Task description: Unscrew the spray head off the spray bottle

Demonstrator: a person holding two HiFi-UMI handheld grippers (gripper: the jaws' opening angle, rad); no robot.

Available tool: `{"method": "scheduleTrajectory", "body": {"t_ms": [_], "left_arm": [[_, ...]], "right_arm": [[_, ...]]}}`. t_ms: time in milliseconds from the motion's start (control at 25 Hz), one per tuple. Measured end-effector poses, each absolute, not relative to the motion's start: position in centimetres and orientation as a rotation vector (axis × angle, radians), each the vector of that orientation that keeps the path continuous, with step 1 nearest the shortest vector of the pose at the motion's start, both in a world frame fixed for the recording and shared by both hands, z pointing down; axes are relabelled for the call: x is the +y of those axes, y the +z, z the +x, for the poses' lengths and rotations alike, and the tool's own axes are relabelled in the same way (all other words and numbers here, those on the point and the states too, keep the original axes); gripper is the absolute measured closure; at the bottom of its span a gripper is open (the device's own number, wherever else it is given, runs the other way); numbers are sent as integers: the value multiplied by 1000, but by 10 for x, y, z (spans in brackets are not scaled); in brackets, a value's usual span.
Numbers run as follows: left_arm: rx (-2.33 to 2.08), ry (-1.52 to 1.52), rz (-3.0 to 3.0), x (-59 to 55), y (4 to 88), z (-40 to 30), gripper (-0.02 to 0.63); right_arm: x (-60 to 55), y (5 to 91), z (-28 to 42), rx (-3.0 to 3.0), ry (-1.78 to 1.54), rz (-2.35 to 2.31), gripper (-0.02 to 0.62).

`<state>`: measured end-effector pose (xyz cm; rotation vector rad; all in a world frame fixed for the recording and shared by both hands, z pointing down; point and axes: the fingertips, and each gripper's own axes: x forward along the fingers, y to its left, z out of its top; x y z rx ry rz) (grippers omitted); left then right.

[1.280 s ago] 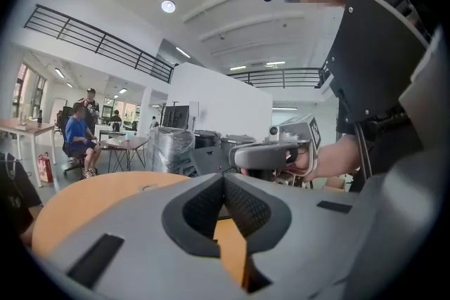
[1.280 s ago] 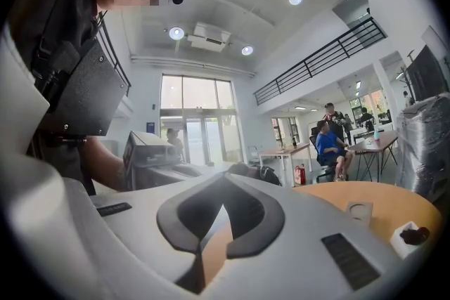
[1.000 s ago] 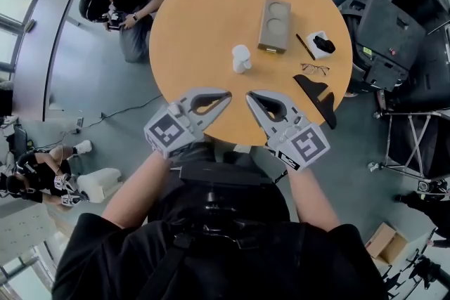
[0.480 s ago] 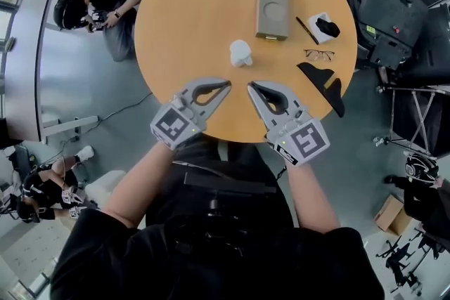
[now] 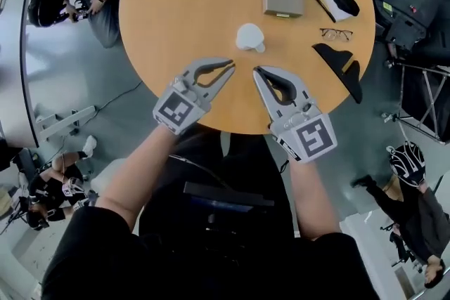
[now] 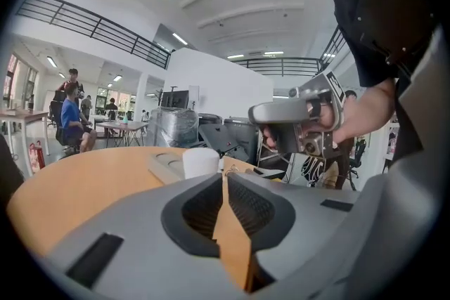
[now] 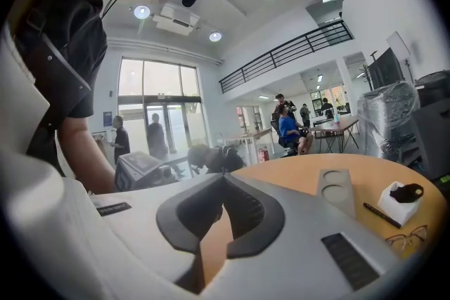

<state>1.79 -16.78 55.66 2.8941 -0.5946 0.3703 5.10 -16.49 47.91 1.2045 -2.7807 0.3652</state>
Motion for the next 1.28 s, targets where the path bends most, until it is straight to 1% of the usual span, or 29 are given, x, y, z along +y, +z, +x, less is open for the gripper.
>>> {"method": "scheduleTrajectory", "body": {"t_ms": [240, 400, 560, 640, 680, 760, 840, 880, 1000, 1040, 1080, 1160, 1280], "left_arm": [[-595, 394, 2863, -185, 631, 26, 524], [-615, 384, 2855, -200, 664, 29, 481], [-626, 394, 2853, -207, 689, 34, 412], [-628, 413, 2850, -208, 703, 38, 363], [-631, 418, 2851, -209, 709, 40, 337], [-632, 415, 2851, -212, 716, 47, 334], [-632, 410, 2844, -215, 720, 53, 301], [-634, 410, 2842, -216, 723, 56, 301], [-637, 414, 2840, -221, 730, 61, 272], [-634, 419, 2837, -222, 733, 63, 251], [-630, 425, 2835, -224, 737, 65, 249], [-618, 436, 2833, -227, 745, 69, 221], [-616, 448, 2840, -232, 753, 76, 213]], "right_arm": [[-161, 546, 50, -2728, 484, 1201, 600], [-154, 578, 52, -2700, 560, 1207, 600], [-149, 599, 57, -2683, 580, 1229, 600], [-147, 609, 61, -2666, 609, 1232, 600], [-147, 614, 63, -2662, 616, 1233, 600], [-148, 618, 67, -2668, 601, 1244, 600], [-149, 621, 70, -2676, 581, 1256, 600], [-148, 622, 71, -2675, 582, 1256, 600], [-148, 625, 71, -2679, 580, 1257, 600], [-148, 626, 71, -2679, 584, 1257, 600], [-148, 628, 71, -2678, 587, 1257, 600], [-148, 632, 73, -2674, 592, 1257, 600], [-148, 638, 77, -2671, 601, 1260, 600]]}}
